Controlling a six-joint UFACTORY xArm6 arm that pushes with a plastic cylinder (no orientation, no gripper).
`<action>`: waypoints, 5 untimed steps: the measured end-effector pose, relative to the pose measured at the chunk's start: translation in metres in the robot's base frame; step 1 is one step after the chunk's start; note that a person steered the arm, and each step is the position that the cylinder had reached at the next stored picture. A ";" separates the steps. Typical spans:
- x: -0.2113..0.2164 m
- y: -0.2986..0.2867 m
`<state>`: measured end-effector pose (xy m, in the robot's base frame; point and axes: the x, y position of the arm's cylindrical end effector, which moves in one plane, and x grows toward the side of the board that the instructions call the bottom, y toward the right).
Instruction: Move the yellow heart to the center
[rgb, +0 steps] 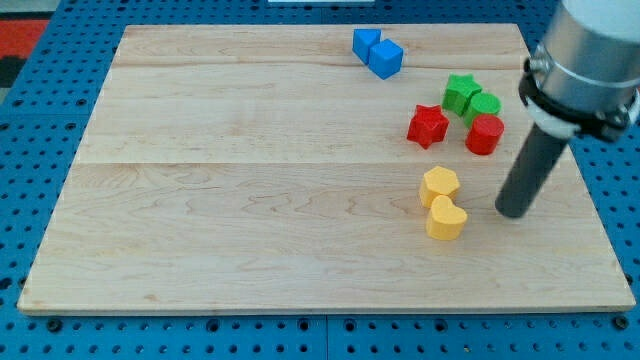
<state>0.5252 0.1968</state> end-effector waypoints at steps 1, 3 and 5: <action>0.004 -0.057; -0.029 -0.135; 0.027 -0.100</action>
<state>0.5520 0.0966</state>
